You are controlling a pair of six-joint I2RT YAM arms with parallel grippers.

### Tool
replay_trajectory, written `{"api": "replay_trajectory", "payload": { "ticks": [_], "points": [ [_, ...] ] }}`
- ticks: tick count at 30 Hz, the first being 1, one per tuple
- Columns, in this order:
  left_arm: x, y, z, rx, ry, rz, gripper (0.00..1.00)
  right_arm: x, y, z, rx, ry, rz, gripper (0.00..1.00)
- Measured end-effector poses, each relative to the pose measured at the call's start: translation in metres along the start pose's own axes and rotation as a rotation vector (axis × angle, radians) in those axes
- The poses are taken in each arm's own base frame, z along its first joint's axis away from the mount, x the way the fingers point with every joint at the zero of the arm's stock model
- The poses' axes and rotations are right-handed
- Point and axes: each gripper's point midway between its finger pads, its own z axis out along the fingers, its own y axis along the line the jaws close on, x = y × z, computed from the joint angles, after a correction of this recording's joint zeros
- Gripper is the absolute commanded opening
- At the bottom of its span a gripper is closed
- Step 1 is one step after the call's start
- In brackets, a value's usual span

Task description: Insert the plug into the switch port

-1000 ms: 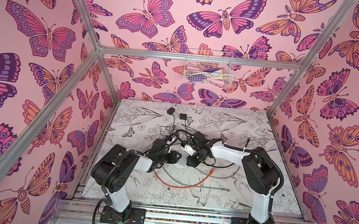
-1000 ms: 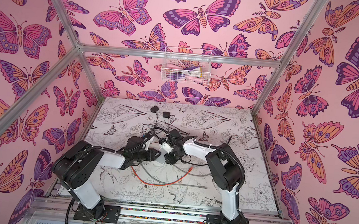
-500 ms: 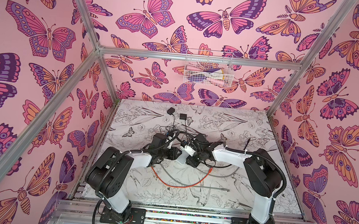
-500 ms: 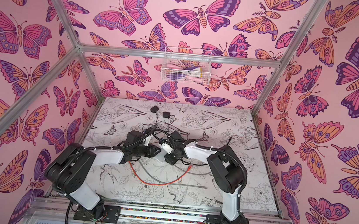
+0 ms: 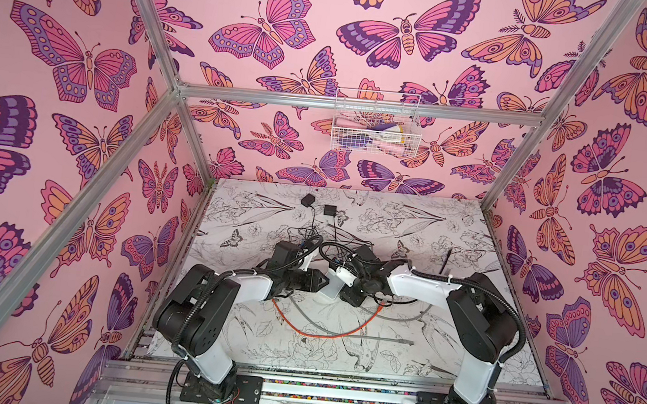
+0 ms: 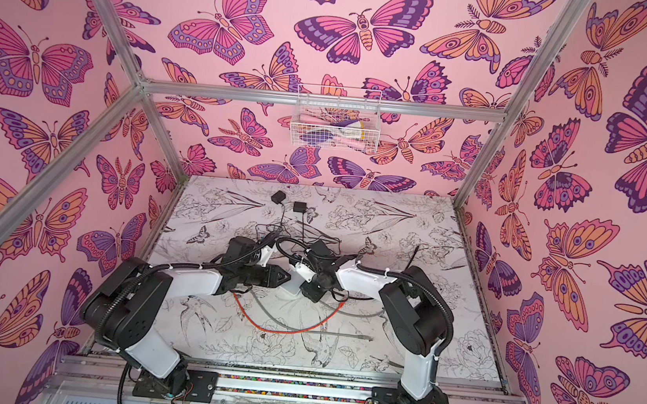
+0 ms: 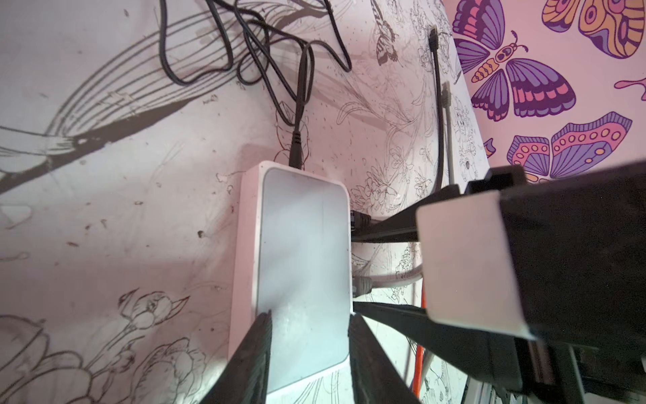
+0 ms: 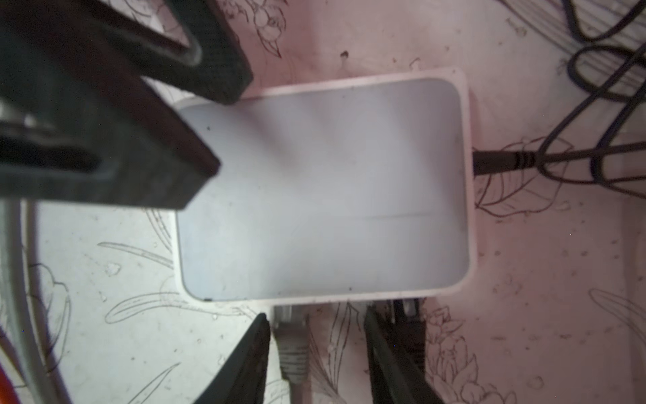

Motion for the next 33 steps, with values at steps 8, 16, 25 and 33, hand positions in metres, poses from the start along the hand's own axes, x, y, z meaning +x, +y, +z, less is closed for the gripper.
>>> {"api": "replay_trajectory", "payload": {
  "ticks": [8, 16, 25, 33],
  "points": [
    [0.003, -0.003, 0.000, 0.019, 0.015, -0.010, 0.42, 0.013, 0.008, -0.003, -0.002, 0.035, -0.019, 0.27],
    [0.007, 0.000, 0.005, 0.027, 0.026, -0.012, 0.41, 0.013, 0.009, -0.001, 0.015, 0.045, -0.036, 0.06],
    [0.002, -0.007, 0.020, 0.060, 0.023, 0.030, 0.37, 0.010, 0.009, 0.000, 0.024, 0.053, -0.027, 0.00],
    [-0.002, -0.006, 0.021, 0.047, 0.004, 0.040, 0.37, 0.009, 0.009, 0.000, 0.026, 0.053, -0.013, 0.00]
  ]
}}
